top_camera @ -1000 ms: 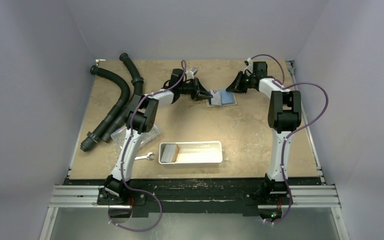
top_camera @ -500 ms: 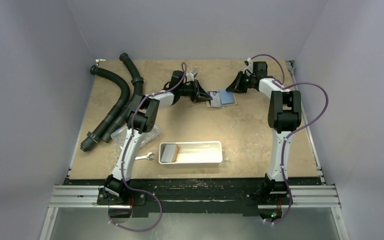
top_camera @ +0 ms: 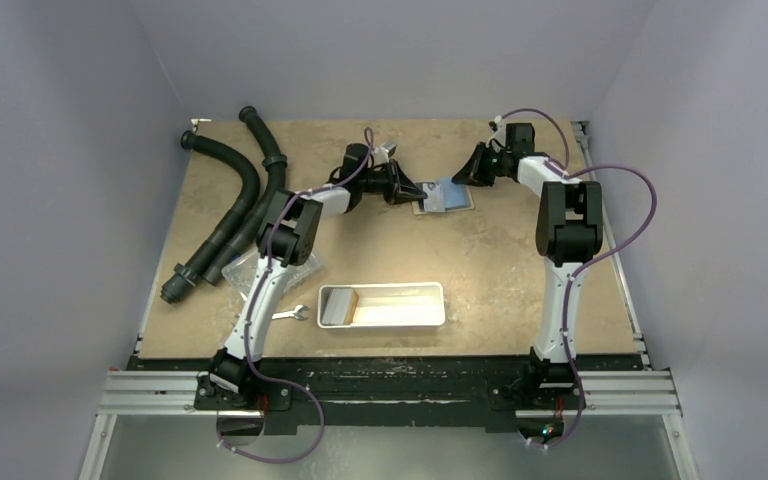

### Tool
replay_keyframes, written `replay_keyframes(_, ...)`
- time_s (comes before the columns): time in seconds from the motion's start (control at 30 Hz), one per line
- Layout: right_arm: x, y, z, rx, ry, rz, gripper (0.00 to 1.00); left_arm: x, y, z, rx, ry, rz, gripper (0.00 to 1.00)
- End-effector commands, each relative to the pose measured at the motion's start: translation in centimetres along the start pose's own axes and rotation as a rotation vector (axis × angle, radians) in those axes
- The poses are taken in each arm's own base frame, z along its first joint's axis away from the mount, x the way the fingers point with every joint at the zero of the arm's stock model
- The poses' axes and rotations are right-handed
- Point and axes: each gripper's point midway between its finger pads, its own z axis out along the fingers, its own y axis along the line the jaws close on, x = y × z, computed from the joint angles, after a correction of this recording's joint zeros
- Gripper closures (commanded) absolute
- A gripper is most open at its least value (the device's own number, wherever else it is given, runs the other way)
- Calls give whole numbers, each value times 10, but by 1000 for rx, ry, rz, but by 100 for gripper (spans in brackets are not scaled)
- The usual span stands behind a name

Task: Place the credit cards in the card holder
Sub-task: Insert the credit card into the card holder.

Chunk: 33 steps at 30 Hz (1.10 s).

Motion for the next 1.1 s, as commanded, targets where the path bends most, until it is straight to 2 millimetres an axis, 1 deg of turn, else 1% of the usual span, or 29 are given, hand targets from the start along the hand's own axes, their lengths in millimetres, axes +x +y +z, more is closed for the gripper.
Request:
replay_keyframes(0.0,6,-19,0,69,19,-7,100,-11,-19,4,53,-21,42,100)
replay_keyframes(0.17,7,-20,1,70,21,-6,100,-19,-17,7,40,-49,49,100)
replay_keyframes(0.43,7,-21,1,73,23,-4,100,-24,-11,12,26,-60,55,100)
replay_keyframes(0.5,7,-21,1,77,22,-4,100,-20,-10,14,29,-50,44,100)
replay_keyframes(0.53,8,-22,1,78,25,-3,100,-20,-13,11,29,-55,44,100)
replay_keyframes(0.67,7,-20,1,68,24,-7,100,-12,-21,-4,-4,-76,49,100)
replay_keyframes(0.8,8,-21,2,70,27,-5,100,0,-28,-14,12,-40,49,100)
replay_keyframes(0.93,10,-24,3,76,33,0,100,5,-29,-16,26,-11,52,100)
replay_keyframes(1.07,10,-23,3,77,32,-2,100,9,-31,-15,80,5,32,100)
